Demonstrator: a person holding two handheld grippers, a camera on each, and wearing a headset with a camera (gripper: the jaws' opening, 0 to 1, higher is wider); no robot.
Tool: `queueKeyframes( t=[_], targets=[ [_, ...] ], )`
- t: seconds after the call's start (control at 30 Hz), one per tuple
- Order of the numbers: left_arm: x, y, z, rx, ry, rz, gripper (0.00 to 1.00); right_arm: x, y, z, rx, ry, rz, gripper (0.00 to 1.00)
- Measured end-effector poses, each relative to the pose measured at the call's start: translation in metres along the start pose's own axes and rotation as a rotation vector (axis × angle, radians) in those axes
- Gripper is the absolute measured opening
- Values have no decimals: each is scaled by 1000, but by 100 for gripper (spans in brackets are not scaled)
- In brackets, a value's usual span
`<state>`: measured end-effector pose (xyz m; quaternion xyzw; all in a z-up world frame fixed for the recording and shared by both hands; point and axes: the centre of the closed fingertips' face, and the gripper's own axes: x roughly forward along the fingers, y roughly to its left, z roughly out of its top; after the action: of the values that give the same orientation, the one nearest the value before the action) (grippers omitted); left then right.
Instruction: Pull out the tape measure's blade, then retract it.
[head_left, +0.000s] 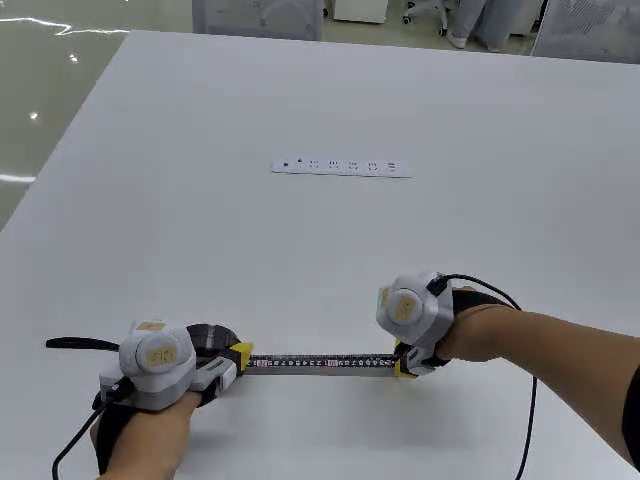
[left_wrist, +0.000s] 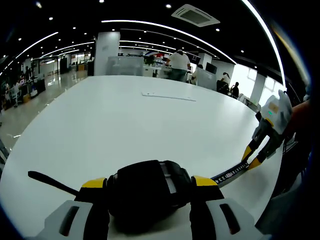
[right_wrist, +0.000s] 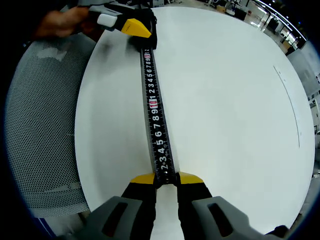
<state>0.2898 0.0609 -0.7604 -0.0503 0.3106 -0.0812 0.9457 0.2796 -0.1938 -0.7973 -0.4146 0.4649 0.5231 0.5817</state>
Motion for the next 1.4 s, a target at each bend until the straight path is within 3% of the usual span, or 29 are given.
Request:
queueKeyframes(
  t=[1.03,1.4],
  targets=[
    [0,1,0,-9,4,-4,61,3,1,11,22,1,0,11],
    [-1,3,0,-42,25,-32,61,3,2,15,34,-11,0,11]
  ],
)
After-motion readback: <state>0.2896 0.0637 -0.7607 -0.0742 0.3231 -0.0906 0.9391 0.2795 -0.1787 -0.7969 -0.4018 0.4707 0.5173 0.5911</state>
